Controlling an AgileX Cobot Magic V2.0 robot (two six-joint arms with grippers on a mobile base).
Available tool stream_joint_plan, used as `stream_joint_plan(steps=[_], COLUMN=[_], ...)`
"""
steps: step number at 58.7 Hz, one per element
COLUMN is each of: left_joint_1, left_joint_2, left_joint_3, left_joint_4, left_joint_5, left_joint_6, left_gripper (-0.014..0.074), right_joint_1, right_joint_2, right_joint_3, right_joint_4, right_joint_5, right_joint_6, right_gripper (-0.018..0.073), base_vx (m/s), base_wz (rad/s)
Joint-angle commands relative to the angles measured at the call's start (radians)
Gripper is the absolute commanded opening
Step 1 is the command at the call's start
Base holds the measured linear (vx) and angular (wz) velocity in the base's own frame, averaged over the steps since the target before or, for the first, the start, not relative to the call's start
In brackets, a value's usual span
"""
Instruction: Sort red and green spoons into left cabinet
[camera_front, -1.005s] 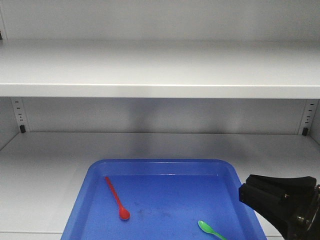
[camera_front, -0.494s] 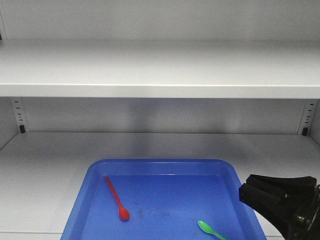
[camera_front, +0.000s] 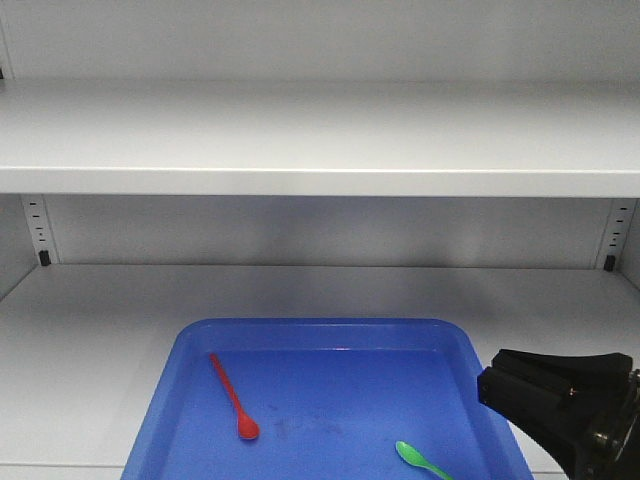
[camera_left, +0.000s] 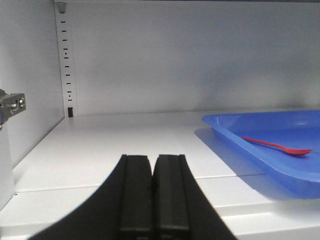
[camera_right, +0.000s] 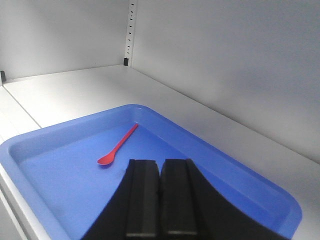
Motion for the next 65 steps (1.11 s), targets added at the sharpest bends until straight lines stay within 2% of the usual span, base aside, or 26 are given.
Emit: stream_joint_plan(steps=[1, 25, 29, 31, 34, 35, 39, 44, 49, 52, 56, 65], left_joint_1=[0.000, 0.000, 0.000, 0.000, 0.000, 0.000, 0.000, 0.000, 0.000, 0.000, 0.000, 0.000], left_joint_2=[-0.021, -0.021, -0.021, -0.021, -0.021, -0.021, -0.021, -0.021, -0.021, -0.021, -0.021, -0.021], left_joint_3=[-0.001, -0.001, -0.001, -0.001, -0.001, -0.001, -0.001, -0.001, -0.001, -0.001, -0.001, -0.001], left_joint_4=[-0.002, -0.002, -0.002, -0.002, -0.002, -0.002, -0.002, -0.002, -0.002, -0.002, -0.002, -0.002], left_joint_5=[-0.076, -0.076, -0.076, -0.076, -0.076, -0.076, -0.076, -0.076, -0.076, -0.076, -0.076, -0.076], left_joint_6=[-0.006, -0.006, -0.006, -0.006, -0.006, -0.006, -0.006, -0.006, -0.006, -0.006, -0.006, -0.006], left_gripper=[0.0000, 0.0000, 0.0000, 0.0000, 0.0000, 0.0000, 0.0000, 0.0000, 0.0000, 0.0000, 0.0000, 0.0000], right_joint_1=[0.002, 0.002, 0.002, 0.002, 0.004, 0.006, 0.030, 0.088, 0.135, 0.144, 0.142, 0.140], right_joint_2=[-0.011, -0.011, -0.011, -0.011, -0.009, -0.008, -0.008, -0.014, -0.015, -0.014, -0.014, -0.023], right_joint_3=[-0.031, -0.031, -0.028, -0.027, -0.021, -0.016, 0.000, 0.019, 0.020, 0.020, 0.020, 0.020], right_joint_4=[0.037, 0.054, 0.136, 0.230, 0.353, 0.448, 0.662, 0.906, 1.094, 1.170, 1.253, 1.269], right_joint_5=[0.009, 0.028, 0.038, 0.059, 0.076, 0.078, 0.128, 0.267, 0.405, 0.458, 0.492, 0.483], right_joint_6=[0.004, -0.005, -0.061, -0.143, -0.303, -0.377, -0.613, -0.849, -1.013, -1.100, -1.153, -1.187], right_gripper=[-0.0006, -0.0006, -0.0006, -0.0006, -0.0006, -0.0006, -0.0006, -0.0006, -0.0006, -0.0006, -0.0006, -0.0006], base_vx=[0.00, 0.00, 0.00, 0.00, 0.00, 0.00, 0.00, 0.00, 0.00, 0.00, 0.00, 0.00], base_wz=[0.00, 0.00, 0.00, 0.00, 0.00, 0.00, 0.00, 0.00, 0.00, 0.00, 0.00, 0.00])
